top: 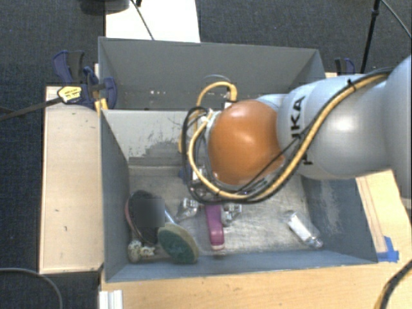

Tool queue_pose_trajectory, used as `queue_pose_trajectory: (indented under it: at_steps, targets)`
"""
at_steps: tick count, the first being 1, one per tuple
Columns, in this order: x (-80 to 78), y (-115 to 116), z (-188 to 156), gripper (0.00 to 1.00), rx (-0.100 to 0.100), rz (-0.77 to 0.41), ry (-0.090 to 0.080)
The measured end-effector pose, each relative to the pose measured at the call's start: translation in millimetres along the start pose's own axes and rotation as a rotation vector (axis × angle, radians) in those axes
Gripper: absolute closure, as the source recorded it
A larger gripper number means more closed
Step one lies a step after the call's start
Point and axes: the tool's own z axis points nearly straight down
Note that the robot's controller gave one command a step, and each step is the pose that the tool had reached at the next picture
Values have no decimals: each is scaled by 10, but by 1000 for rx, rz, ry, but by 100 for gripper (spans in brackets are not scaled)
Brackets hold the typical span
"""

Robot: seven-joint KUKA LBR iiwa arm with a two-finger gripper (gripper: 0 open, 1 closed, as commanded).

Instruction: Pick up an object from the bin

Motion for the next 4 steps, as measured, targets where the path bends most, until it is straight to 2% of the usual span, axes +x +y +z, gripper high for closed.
queue_pose_trajectory:
  at_steps: [1, 2, 3, 4]
  targets:
    - [214, -422, 228, 0, -5, -490, -2]
    - [195, -412, 220, 100, -8, -484, -3]
    - [176, -610, -809, 100, 2, -460, -3]
    - [366, -465, -1921, 100, -1, -816, -3]
